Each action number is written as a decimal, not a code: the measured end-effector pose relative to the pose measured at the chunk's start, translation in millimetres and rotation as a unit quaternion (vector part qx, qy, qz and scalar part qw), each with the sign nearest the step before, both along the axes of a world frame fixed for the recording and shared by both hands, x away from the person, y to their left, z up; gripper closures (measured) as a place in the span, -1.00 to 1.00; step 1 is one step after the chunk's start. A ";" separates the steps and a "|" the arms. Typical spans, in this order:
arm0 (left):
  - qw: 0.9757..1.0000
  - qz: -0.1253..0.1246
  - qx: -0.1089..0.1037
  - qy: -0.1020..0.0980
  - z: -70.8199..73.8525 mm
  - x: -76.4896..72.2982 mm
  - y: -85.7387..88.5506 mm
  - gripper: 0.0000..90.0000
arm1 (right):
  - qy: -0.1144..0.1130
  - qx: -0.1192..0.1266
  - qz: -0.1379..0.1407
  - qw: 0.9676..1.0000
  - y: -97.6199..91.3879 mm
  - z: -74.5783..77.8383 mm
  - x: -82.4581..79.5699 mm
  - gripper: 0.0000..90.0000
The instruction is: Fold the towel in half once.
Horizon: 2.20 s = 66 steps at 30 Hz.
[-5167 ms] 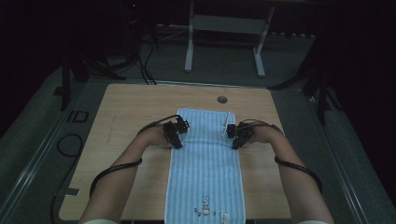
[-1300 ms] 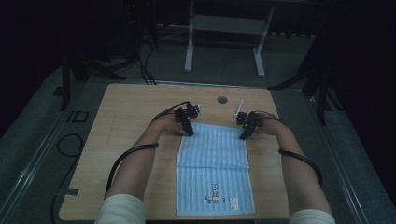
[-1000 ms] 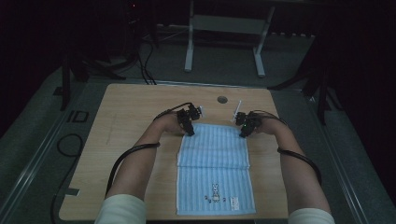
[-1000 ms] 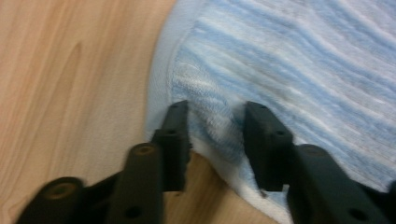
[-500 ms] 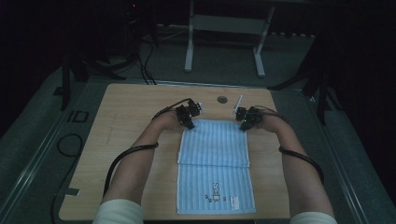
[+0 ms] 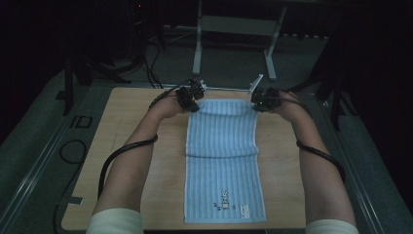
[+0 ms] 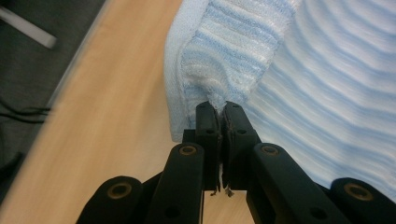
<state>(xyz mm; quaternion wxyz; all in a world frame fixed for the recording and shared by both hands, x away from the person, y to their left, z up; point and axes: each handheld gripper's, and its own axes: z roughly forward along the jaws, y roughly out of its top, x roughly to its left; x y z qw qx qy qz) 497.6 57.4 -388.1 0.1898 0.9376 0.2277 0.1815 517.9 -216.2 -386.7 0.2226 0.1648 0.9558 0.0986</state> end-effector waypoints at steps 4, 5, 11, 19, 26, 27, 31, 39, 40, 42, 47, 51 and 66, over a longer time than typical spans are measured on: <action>1.000 0.001 -0.014 -0.027 21.3 -10.3 4.8 0.92 | -0.033 0.018 -0.005 0.999 -0.4 34.6 -7.2 0.93; 0.999 -0.001 -0.023 -0.022 22.5 -13.8 5.7 0.92 | -0.037 0.014 -0.001 0.999 -0.5 35.9 -10.0 0.93; 0.999 -0.015 -0.021 -0.026 18.8 -36.0 8.9 0.91 | -0.040 -0.003 0.029 0.999 -1.1 30.9 -42.8 0.93; 0.998 -0.059 -0.024 -0.012 -9.1 -93.8 8.8 0.91 | -0.052 -0.005 0.063 0.997 -8.6 12.3 -100.2 0.93; 0.998 -0.067 -0.001 0.009 -27.5 -134.2 8.8 0.91 | -0.037 -0.003 0.085 0.996 -11.7 -13.9 -146.4 0.92; 0.997 -0.071 -0.003 0.006 -29.2 -141.2 9.3 0.91 | -0.031 0.000 0.089 0.996 -12.0 -17.1 -152.6 0.92; 0.997 -0.081 -0.006 0.011 -34.1 -164.9 7.2 0.90 | -0.028 0.010 0.097 0.995 -17.1 -26.1 -176.9 0.91; 0.995 -0.099 -0.014 0.019 -58.7 -206.0 4.0 0.89 | -0.020 0.024 0.107 0.994 -31.3 -42.1 -219.7 0.90; 0.995 -0.099 -0.011 0.019 -61.9 -209.7 4.2 0.89 | -0.018 0.034 0.106 0.994 -32.0 -42.5 -224.5 0.90; 0.995 -0.091 -0.016 0.023 -68.2 -215.9 4.0 0.89 | -0.017 0.036 0.117 0.992 -32.2 -44.6 -233.9 0.90; 0.996 -0.086 -0.011 0.014 -80.7 -235.1 -1.5 0.89 | -0.019 0.035 0.123 0.992 -29.5 -51.8 -252.6 0.90; 0.983 -0.154 -0.008 0.095 -85.4 -254.7 -2.4 0.32 | 0.038 0.060 0.162 0.984 -34.6 -55.2 -270.4 0.54; 0.988 -0.110 0.005 0.104 -98.1 -223.5 10.4 0.12 | 0.091 0.074 0.097 0.988 -50.6 -84.1 -226.5 0.36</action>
